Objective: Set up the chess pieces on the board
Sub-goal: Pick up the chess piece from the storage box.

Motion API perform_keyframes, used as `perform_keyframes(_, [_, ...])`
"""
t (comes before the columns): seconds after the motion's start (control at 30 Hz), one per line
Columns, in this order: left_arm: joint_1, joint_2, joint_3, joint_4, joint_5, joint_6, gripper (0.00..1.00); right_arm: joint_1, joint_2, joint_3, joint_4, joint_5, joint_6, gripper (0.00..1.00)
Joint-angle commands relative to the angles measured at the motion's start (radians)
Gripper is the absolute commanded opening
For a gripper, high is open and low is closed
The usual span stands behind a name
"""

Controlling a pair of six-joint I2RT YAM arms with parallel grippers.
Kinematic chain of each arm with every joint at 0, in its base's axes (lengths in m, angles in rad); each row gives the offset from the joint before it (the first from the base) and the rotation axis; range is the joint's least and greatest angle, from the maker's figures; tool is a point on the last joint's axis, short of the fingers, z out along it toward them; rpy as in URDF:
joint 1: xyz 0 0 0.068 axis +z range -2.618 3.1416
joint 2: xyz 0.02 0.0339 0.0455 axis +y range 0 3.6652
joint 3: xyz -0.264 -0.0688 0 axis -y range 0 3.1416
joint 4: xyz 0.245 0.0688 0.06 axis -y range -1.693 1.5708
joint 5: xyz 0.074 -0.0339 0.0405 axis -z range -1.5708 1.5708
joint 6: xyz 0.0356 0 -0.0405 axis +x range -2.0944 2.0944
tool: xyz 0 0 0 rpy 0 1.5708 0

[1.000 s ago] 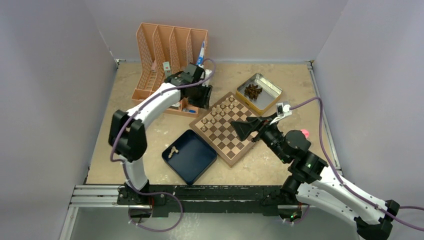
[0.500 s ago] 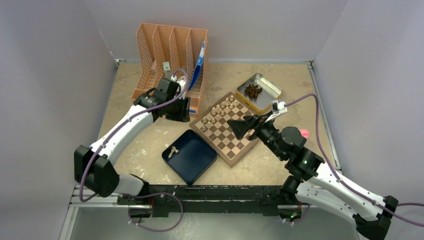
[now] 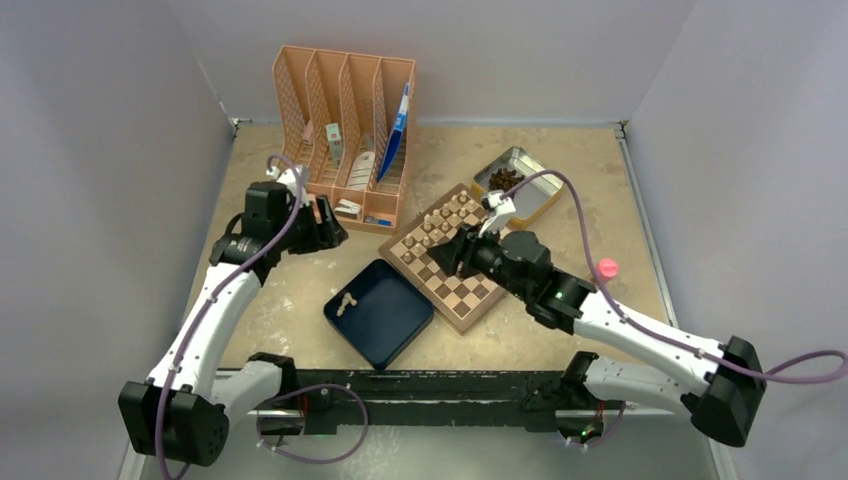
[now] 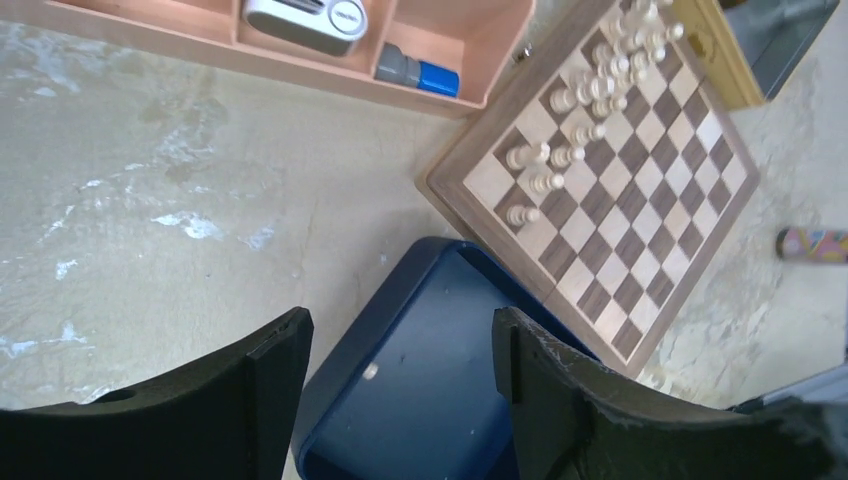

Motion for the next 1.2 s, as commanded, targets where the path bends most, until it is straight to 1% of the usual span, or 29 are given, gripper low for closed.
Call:
perform_keyframes(0.0, [0.088, -0.019, -0.053, 0.116, 0.077, -0.056, 0.67, 0.048, 0.082, 0.051, 0.115, -0.006, 0.02, 0.47])
perform_keyframes(0.07, [0.146, -0.011, -0.072, 0.136, 0.145, -0.071, 0.68, 0.083, 0.136, 0.059, 0.139, -0.001, 0.02, 0.46])
perform_keyframes(0.2, [0.263, -0.003, -0.131, 0.202, 0.358, -0.146, 0.68, 0.204, 0.236, 0.098, 0.172, 0.071, -0.005, 0.45])
perform_keyframes(0.27, [0.311, -0.001, -0.164, 0.237, 0.415, -0.179, 0.67, 0.243, 0.289, 0.11, 0.199, 0.11, -0.017, 0.43])
perform_keyframes(0.3, [0.326, 0.001, -0.178, 0.248, 0.42, -0.194, 0.66, 0.256, 0.319, 0.114, 0.216, 0.127, -0.025, 0.42])
perform_keyframes(0.37, [0.347, 0.009, -0.194, 0.253, 0.398, -0.214, 0.66, 0.276, 0.387, 0.12, 0.255, 0.143, -0.05, 0.4])
perform_keyframes(0.5, [0.354, 0.035, -0.184, 0.176, 0.241, -0.234, 0.66, 0.324, 0.564, 0.191, 0.244, 0.228, -0.092, 0.39])
perform_keyframes(0.6, [0.357, 0.045, -0.182, 0.154, 0.203, -0.209, 0.67, 0.345, 0.659, 0.233, 0.262, 0.263, -0.115, 0.36])
perform_keyframes(0.73, [0.359, 0.043, -0.179, 0.155, 0.227, -0.181, 0.69, 0.357, 0.742, 0.266, 0.323, 0.256, -0.14, 0.36])
perform_keyframes(0.87, [0.362, 0.032, -0.191, 0.166, 0.231, -0.183, 0.69, 0.363, 0.818, 0.297, 0.356, 0.262, -0.154, 0.39])
perform_keyframes(1.0, [0.362, 0.019, -0.198, 0.17, 0.252, -0.169, 0.7, 0.367, 0.883, 0.335, 0.366, 0.266, -0.18, 0.4])
perform_keyframes(1.17, [0.362, 0.016, -0.192, 0.166, 0.259, -0.164, 0.7, 0.37, 0.951, 0.394, 0.323, 0.285, -0.199, 0.4])
